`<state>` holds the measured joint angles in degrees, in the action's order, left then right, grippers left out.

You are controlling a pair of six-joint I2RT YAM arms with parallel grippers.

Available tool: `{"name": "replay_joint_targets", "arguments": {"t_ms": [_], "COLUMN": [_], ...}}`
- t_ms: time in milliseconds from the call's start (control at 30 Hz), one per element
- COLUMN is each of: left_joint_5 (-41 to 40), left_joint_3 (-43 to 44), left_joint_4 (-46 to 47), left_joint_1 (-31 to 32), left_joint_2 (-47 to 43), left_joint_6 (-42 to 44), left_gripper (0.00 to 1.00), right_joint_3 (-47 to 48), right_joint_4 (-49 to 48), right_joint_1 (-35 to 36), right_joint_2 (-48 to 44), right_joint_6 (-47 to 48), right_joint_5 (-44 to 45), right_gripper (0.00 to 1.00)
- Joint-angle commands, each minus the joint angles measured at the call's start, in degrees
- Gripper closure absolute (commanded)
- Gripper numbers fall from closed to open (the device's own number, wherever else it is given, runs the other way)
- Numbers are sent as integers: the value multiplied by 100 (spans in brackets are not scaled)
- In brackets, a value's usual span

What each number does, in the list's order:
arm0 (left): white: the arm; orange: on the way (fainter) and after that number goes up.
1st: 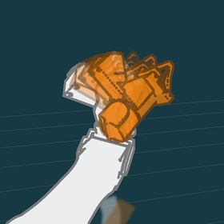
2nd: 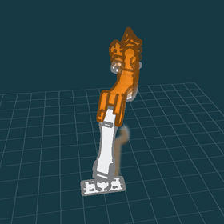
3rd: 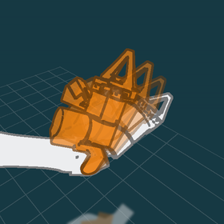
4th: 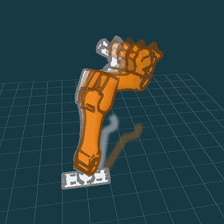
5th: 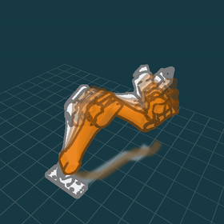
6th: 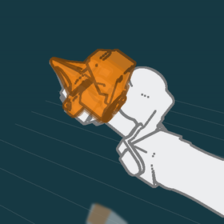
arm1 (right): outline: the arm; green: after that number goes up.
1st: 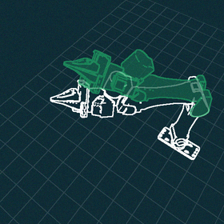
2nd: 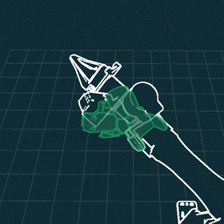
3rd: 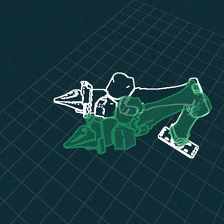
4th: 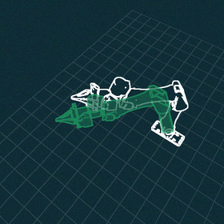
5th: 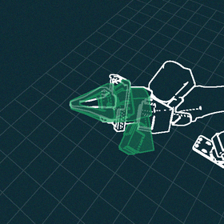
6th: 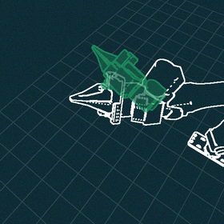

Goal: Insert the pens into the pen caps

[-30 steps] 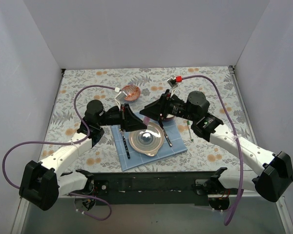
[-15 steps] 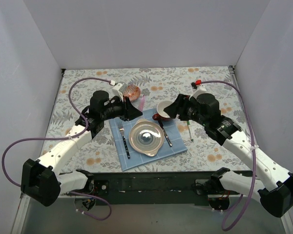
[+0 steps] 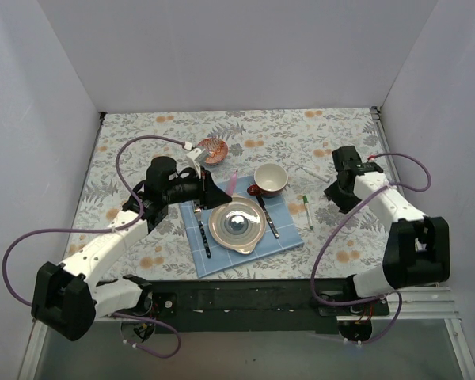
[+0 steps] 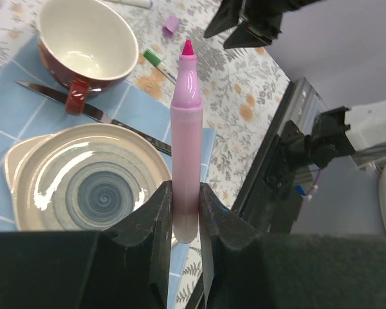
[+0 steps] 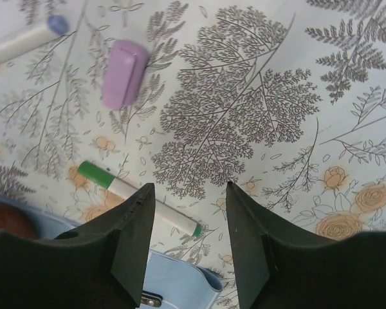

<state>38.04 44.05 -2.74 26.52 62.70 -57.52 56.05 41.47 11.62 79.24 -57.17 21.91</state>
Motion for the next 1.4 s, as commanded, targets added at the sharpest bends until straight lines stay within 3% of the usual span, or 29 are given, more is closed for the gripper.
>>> {"name": "replay_joint_targets", "arguments": {"t_ms": [0, 267, 600, 1133, 1367], "left_joint_5": [819, 336, 300, 397, 388], "left_joint_3": [323, 122, 77, 68, 103], "left_joint_4": [-139, 11, 55, 55, -24], "left_joint_1": [-7, -7, -7, -7, -7], "left_joint_2": [313, -134, -311, -302, -284], "left_joint_6": [144, 100, 153, 188, 223], "left_gripper": [100, 100, 100, 100, 100], "right_joint_3": [695, 1873, 2111, 2551, 2270], "right_joint_4": [616, 1162, 1205, 889, 836], "right_joint_1": [-274, -511, -643, -845, -854], "right_joint_2": [730, 1953, 2438, 3229, 3379], "right_joint_6": [-927, -1455, -1912, -1728, -1719], "right_joint_5": [-169, -371, -187, -284, -363], "right_gripper": [46, 44, 44, 42, 43]}}
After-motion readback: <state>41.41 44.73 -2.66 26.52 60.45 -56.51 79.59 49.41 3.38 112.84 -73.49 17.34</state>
